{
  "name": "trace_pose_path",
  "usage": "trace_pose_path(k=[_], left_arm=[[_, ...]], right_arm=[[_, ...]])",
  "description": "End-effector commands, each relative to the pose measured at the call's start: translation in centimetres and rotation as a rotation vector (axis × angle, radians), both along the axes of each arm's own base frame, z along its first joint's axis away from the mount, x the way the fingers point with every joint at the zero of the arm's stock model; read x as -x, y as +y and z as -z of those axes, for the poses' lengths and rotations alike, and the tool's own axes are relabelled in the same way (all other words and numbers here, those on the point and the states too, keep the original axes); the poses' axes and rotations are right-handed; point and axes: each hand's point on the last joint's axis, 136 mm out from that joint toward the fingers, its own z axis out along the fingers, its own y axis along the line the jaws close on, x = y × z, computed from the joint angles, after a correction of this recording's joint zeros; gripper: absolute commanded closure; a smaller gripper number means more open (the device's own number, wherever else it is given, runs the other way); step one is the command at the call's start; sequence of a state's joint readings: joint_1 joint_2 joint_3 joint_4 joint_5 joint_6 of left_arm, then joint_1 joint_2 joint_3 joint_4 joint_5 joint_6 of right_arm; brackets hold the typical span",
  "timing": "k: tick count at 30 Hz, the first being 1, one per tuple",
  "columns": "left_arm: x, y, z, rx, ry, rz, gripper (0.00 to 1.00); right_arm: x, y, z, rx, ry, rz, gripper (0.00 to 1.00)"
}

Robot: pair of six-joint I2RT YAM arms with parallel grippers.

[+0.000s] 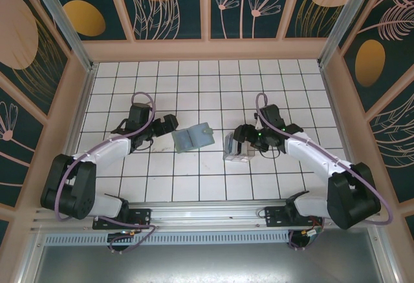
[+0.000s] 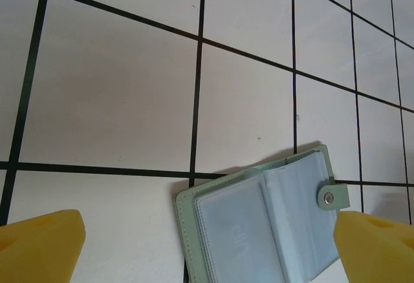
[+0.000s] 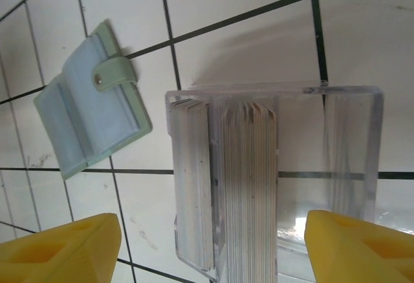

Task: Put the credit cards into the card holder
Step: Pick up the credit card from the storage box.

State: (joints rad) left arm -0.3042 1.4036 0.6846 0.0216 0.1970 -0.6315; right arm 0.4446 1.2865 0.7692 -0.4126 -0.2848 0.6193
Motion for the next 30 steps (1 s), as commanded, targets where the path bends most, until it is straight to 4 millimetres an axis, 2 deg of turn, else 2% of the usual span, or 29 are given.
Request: trace_pose_path(k=[1,5,10,13,20,27,30], left_arm=[[-0.5,-0.4,-0.7,0.015,-0.029,0.003,0.01],[-0.4,-0.4,-0.8,0.024,-0.033,0.000,0.01],[-0.4,-0.1,-0.9,0.007,-0.043,0.001,0.01],[0.0,0.0,-0.9,0.005,-0.048,-0.002,0.02],[0.4,0.1,-0.3,0.023,-0.049,-0.012,0.01],[0.1,-0.5,-0.4,0.046,-0.043,0.003,0.02],[0.1,-0.5,-0.6,0.041,-0.040,0.007,0.01]], right_arm=[[0.8,-0.9,0.9,0.091,0.093,0.030,0.28],[1.2,-0.1,2.4,0.138,0.155,0.015,0.30],[1.2,1.6,2.9,0.167,0.172,-0.032,0.30],[1.0,2.8,2.5,0.124,0.174,-0.058,0.32],[0.6,3.0,1.1,0.143,0.141,-0.074,0.36],[1.1,2.9,1.9,0.240,0.154,-0.096,0.44],[1.2,3.4,2.1,0.237,0.149,-0.103,0.47]])
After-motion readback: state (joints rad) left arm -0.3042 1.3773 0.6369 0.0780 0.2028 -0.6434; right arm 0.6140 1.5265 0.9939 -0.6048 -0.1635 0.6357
